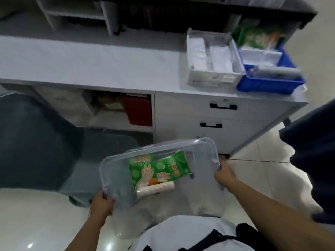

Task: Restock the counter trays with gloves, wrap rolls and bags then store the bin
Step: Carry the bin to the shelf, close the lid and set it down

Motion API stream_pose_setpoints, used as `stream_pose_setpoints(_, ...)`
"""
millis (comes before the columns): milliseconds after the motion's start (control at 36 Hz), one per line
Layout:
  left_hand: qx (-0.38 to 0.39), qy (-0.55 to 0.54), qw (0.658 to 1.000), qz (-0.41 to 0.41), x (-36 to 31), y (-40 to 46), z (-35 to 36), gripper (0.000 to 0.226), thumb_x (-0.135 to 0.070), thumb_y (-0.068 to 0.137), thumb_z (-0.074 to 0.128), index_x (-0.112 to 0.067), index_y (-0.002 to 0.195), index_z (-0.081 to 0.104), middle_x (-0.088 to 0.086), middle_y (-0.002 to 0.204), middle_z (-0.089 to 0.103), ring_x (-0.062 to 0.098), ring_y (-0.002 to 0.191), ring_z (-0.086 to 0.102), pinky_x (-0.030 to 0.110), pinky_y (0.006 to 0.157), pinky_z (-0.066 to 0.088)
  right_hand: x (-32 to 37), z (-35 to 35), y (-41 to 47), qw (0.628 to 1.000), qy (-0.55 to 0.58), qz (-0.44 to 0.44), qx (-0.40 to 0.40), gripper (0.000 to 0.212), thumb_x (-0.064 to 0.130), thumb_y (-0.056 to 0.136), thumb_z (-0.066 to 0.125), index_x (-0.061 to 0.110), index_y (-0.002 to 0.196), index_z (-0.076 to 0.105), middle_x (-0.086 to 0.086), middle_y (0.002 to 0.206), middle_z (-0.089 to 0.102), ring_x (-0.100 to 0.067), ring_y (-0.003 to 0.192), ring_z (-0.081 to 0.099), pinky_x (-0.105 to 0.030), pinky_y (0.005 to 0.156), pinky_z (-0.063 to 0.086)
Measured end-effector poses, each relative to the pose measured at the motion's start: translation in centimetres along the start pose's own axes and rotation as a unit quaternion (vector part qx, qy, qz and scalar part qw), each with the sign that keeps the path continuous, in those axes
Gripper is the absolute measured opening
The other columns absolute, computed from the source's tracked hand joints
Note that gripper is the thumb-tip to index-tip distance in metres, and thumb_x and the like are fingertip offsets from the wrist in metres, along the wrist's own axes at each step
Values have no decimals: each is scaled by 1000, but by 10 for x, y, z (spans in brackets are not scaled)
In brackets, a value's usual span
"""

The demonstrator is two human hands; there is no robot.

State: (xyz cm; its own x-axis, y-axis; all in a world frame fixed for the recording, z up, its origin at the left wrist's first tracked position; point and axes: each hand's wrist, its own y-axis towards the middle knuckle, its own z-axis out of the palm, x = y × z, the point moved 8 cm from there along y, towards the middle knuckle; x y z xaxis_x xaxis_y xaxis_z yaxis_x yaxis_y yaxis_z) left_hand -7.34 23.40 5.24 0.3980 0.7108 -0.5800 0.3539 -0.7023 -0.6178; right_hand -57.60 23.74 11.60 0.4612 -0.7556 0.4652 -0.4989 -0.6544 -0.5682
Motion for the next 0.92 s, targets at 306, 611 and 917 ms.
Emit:
stream_pose_setpoints(306, 47, 114, 982, 141, -198, -62, 124, 23, 7, 82, 59, -7, 100, 63, 19, 93, 66, 34, 80, 62, 35, 67, 49, -168, -120, 17, 948, 304, 86, -45, 26, -1, 81, 61, 14, 102, 63, -13, 101, 66, -29, 88, 62, -44, 78, 56)
stream_pose_setpoints(611, 103, 296, 908, 277, -358, -126, 313, 48, 5, 84, 64, 0, 131, 56, 24, 120, 64, 40, 106, 61, 45, 86, 48, -323, -189, 29, 809, 556, 185, -39, 14, 28, 90, 62, 18, 100, 66, -11, 99, 67, -29, 93, 62, -45, 84, 46)
stream_pose_setpoints(917, 211, 418, 780, 415, -435, -231, 506, 49, 9, 79, 62, 0, 127, 57, 27, 106, 66, 39, 94, 65, 40, 74, 48, -446, -187, -29, 642, 695, 284, -155, 27, 34, 91, 64, 14, 109, 64, -7, 99, 65, -26, 92, 61, -70, 85, 49)
